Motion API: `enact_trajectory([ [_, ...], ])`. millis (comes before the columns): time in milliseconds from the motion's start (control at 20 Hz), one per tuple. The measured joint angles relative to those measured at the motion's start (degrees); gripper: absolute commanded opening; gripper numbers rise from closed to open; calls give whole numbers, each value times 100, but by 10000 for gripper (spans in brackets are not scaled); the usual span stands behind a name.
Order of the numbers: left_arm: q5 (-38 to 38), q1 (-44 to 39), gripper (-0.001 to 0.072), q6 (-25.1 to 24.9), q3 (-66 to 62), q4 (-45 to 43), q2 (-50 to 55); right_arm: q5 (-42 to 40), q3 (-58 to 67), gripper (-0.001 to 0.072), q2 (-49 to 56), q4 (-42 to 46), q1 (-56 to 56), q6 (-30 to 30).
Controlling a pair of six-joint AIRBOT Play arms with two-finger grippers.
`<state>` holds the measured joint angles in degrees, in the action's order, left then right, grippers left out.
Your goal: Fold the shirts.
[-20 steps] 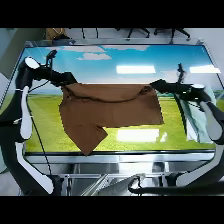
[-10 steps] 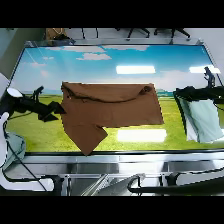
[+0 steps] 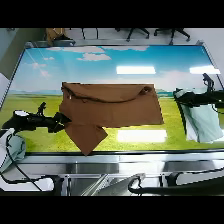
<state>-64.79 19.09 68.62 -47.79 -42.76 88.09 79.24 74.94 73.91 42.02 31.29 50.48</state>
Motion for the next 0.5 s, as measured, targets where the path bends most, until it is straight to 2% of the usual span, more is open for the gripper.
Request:
enact_trajectory([
  [100, 76, -114, 458, -138, -118, 177, 179, 2, -221, 383, 0, 2, 0, -39],
  [150, 70, -164, 342, -175, -208, 221, 262, 0, -328, 383, 0, 4, 0, -48],
  [200, 101, -208, 147, -223, -299, 219, 328, -2, -457, 383, 0, 42, -2, -61],
  [250, 98, -234, 106, -256, -367, 199, 382, -15, -570, 383, 0, 72, -11, -81],
  [500, -173, -302, 106, -315, -662, 81, 448, -210, -1001, 383, 164, 439, -323, -98],
])
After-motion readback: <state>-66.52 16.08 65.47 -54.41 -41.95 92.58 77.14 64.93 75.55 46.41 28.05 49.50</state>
